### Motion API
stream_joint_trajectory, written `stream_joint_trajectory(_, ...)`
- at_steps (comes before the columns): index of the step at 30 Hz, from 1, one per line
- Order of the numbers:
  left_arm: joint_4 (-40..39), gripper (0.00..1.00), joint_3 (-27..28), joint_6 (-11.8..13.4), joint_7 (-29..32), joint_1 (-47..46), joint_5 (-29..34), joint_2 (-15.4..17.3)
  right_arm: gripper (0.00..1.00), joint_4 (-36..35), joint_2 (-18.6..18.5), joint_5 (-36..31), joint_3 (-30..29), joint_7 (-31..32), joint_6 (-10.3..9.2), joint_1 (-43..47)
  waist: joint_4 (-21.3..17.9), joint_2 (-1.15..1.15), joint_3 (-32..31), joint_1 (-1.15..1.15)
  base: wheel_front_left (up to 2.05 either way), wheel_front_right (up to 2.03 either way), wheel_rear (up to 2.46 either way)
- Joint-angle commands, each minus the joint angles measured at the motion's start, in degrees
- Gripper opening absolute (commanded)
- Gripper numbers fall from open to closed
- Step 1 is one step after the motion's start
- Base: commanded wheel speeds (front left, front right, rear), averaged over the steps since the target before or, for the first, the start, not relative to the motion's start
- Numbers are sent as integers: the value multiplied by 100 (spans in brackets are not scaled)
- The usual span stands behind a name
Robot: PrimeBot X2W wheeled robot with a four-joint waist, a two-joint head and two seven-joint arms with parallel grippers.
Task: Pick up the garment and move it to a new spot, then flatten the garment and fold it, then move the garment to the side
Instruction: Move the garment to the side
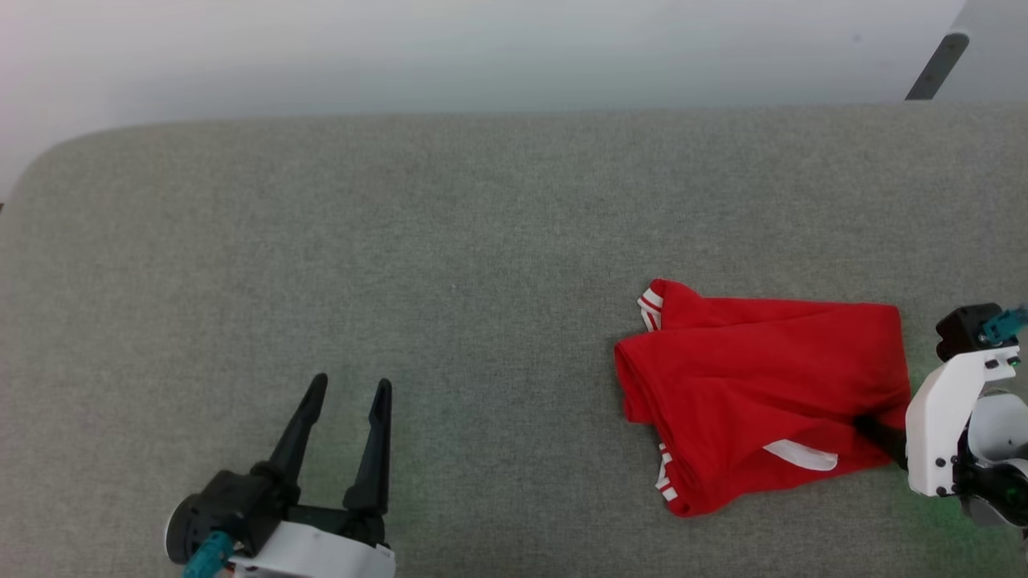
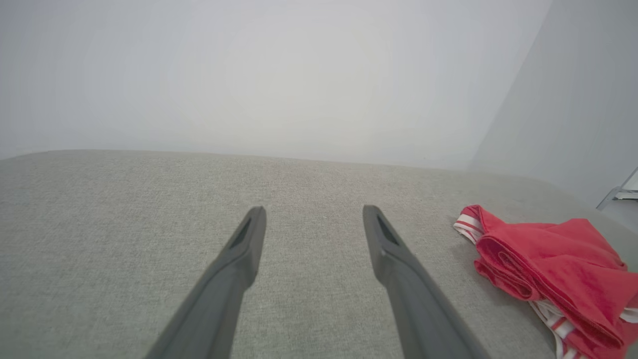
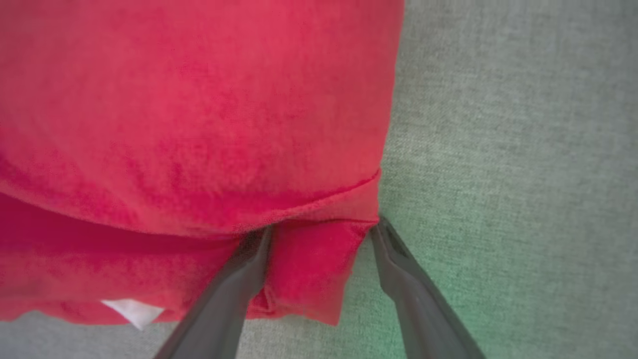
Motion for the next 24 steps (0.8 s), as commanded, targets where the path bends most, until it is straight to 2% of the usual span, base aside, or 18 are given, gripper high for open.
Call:
stream_joint_trajectory(1, 20, 100, 11, -14, 0, -78, -45, 39, 100, 172, 148, 40, 193, -81, 2, 30, -7, 0, 111, 0, 0, 0, 0)
stream_joint_trajectory(4, 10, 100, 56, -14, 0, -132, -8, 54, 0, 218, 247, 200, 320, -286, 3, -41, -97, 0, 138, 0, 0, 0, 0)
stream_joint_trajectory(9, 8, 100, 64, -14, 0, -206, 11, 54, 0, 298, 136, 367, 281, -775, -2, -205, -395, 0, 158, 0, 0, 0, 0)
stream_joint_trajectory(17, -13, 100, -85, -14, 0, -532, 36, 167, 0, 493, -150, 712, -141, -1606, -2, -490, -1083, 0, 302, 0, 0, 0, 0)
stream_joint_trajectory(21, -19, 100, -258, -14, 1, -788, 91, 321, 0, 653, -376, 867, -396, -1943, -2, -670, -1492, 0, 467, 0, 0, 0, 0)
stream_joint_trajectory(24, 16, 100, -439, -14, 0, -1081, 129, 553, 0, 807, -487, 935, -554, -2167, -2, -885, -1796, 0, 654, 0, 0, 0, 0)
